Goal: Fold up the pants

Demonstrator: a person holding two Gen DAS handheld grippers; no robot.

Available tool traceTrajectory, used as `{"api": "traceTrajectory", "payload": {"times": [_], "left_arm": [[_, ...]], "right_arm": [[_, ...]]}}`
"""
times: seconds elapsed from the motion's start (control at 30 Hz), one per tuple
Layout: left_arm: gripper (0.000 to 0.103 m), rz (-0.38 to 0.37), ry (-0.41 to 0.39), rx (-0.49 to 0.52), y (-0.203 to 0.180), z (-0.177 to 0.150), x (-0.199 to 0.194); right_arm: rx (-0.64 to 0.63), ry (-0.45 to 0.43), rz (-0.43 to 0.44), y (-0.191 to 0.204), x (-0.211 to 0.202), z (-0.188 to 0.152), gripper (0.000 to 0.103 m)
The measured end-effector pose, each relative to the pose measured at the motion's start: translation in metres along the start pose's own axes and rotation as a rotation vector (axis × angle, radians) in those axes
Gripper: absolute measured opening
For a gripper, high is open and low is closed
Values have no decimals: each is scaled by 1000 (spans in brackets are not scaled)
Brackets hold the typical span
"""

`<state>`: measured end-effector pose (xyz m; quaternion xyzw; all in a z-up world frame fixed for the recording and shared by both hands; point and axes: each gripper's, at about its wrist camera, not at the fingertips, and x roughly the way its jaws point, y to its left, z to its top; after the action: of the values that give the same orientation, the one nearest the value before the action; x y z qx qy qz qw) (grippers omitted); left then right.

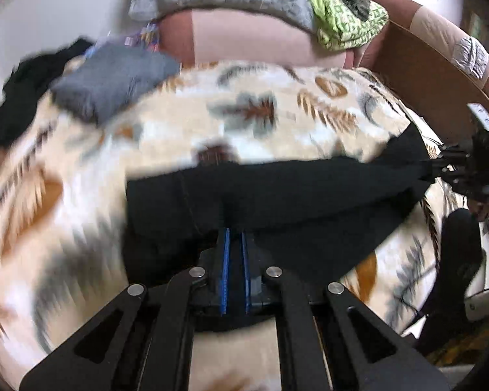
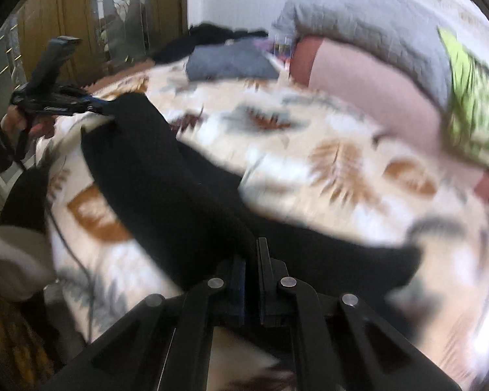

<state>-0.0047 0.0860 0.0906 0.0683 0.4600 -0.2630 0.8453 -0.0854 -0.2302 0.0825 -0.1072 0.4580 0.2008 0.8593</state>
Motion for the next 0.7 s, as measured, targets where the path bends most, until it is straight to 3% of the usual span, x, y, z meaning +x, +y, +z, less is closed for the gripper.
{"api": "traceTrajectory", "payload": {"times": [0.07,0.17,0.23,0.27,0.3,0.37,0.4,0.53,0.7], "left_arm": [[5,20,46,-55,2,-21,6],[5,-20,58,-180,13,-41,2],[7,-35,22,-232,18,-48,-13],[18,-31,8,-242,19,-50,-19],[41,-24,-5,-254,21,-52,-26],[70,-20,-38,-285,25,-50,-35],[74,-14,-66,-309,29,-50,-38],[75,69,-115,-396,46,-41,-32],[77,129,-84,-378,51,-23,-4]], "right_arm": [[27,56,-13,3,15,-7,5],[56,54,-22,10,13,-10,14],[62,22,11,19,2,-7,31],[55,-4,42,26,-4,-4,36],[37,-27,62,35,-9,-1,45],[-7,-52,68,49,-11,6,49],[-42,-75,72,61,-11,11,49],[-80,-118,137,89,10,26,49],[-106,-90,159,116,52,37,49]]}}
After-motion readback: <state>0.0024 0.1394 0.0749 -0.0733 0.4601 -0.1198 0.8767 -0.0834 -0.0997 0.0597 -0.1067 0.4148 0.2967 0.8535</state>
